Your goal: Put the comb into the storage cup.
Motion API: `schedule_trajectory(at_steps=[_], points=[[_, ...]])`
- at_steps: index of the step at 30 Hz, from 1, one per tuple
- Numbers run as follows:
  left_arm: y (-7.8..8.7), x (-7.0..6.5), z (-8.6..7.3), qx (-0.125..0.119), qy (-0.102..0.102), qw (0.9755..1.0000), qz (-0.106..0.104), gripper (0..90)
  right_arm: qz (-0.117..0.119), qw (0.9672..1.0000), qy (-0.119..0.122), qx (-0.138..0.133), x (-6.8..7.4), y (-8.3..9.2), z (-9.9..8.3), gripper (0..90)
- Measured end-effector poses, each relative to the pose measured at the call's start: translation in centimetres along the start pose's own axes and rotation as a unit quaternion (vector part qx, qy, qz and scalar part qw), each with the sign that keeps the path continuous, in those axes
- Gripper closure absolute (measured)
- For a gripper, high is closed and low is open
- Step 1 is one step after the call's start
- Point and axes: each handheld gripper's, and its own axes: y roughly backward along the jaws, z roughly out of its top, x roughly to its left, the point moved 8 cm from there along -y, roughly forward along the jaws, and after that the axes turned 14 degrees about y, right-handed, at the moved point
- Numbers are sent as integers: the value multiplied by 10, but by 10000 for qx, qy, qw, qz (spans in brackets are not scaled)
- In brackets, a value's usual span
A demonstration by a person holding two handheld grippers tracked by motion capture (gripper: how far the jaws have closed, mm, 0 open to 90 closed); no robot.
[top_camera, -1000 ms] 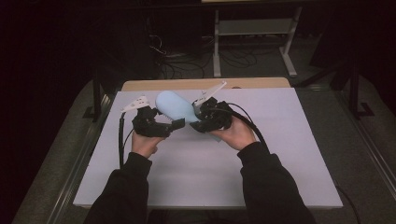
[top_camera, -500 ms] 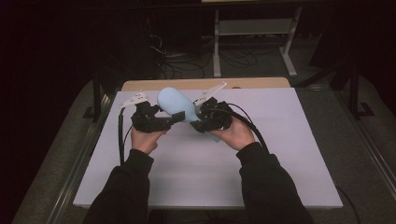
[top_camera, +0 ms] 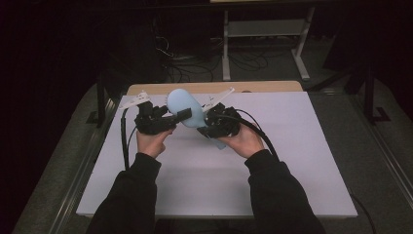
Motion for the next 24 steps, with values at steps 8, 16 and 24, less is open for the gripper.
schedule_trajectory(at_steps=[8,16,24], points=[[2,1,2,-52,130,9999,-69,440,-112,9999,22,-77,1,-2,3,692],[0,0,3,128,379,9989,-252,493,-195,9998,42,-59,0,-4,1,690],[1,2,4,150,675,9967,-417,522,-276,9995,23,-126,0,-2,2,687]])
